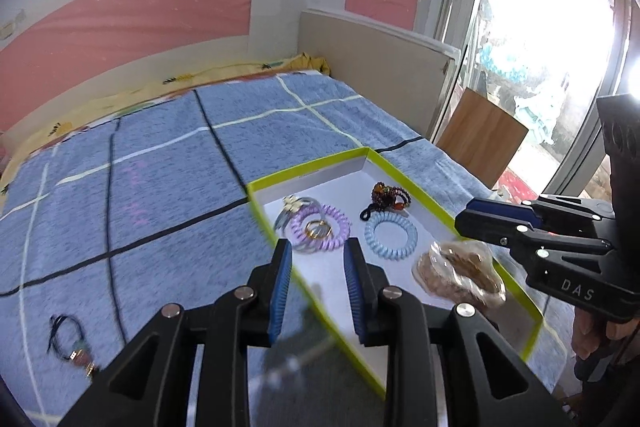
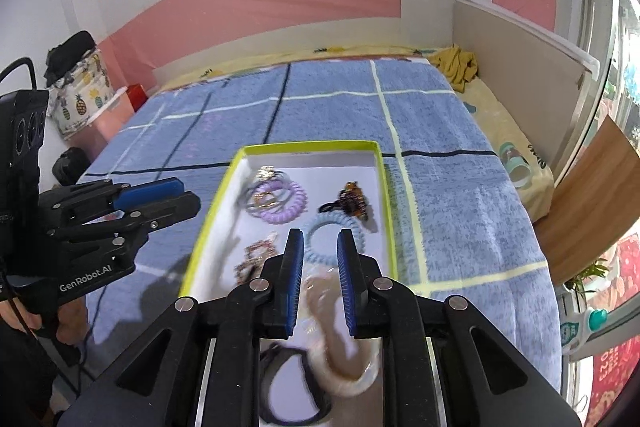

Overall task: Organize jewelry
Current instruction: 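Move both open grippers back toward the gold charm and black hair tie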

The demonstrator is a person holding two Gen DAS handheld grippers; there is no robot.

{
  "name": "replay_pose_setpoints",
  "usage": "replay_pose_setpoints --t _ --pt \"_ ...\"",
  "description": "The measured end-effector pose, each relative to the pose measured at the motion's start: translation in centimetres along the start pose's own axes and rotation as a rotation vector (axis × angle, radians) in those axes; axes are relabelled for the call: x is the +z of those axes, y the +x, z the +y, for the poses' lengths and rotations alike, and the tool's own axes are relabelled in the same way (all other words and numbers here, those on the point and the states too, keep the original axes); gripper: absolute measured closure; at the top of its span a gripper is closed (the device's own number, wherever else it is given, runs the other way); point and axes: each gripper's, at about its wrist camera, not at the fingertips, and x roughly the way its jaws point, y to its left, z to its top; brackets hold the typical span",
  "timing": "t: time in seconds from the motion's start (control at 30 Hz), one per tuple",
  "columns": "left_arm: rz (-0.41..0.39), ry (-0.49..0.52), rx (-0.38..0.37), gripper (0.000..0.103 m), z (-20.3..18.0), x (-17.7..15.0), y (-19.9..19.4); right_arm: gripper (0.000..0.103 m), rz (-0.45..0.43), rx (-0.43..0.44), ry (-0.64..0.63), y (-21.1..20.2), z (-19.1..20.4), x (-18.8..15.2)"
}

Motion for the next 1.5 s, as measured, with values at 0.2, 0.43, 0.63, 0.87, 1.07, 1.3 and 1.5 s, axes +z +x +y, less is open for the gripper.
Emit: replay_pose_setpoints --t 0.2,0.43,0.63,0.87,1.07,1.3,1.5 --pt "-0.035 -0.045 0.032 0.075 1.3 -2.4 -4.1 0.076 -0.037 0.04 -0.006 -2.4 2.4 -1.8" --pt "-0.075 -0.107 0.08 0.075 3.2 -5.5 -8.2 0.076 -0.059 0.081 -0.045 -4.3 5.3 -3.7" --pt "-0.097 -0.145 0.123 0.075 4.6 -8.4 -10.9 0.076 -0.062 0.119 -0.083 -4.9 7.9 -4.9" --pt "-0.108 -0.191 0.167 0.075 6.7 -10.7 -13.2 0.076 -0.056 0.161 -0.12 -4.6 10.3 -5.5" --pt "-0.116 -0.231 0.204 0.075 8.6 -11.7 -14.2 0.076 -0.035 0.19 -0.15 -3.5 12.1 -5.2" --pt "-0.116 -0.26 0.232 0.075 10.5 -12.1 -14.4 0.076 -0.013 0.22 -0.187 -1.9 14.3 -4.6" --pt "-0.097 -0.284 0.252 0.075 12.7 -12.4 -14.0 0.076 0.01 0.252 -0.222 0.3 16.5 -3.8"
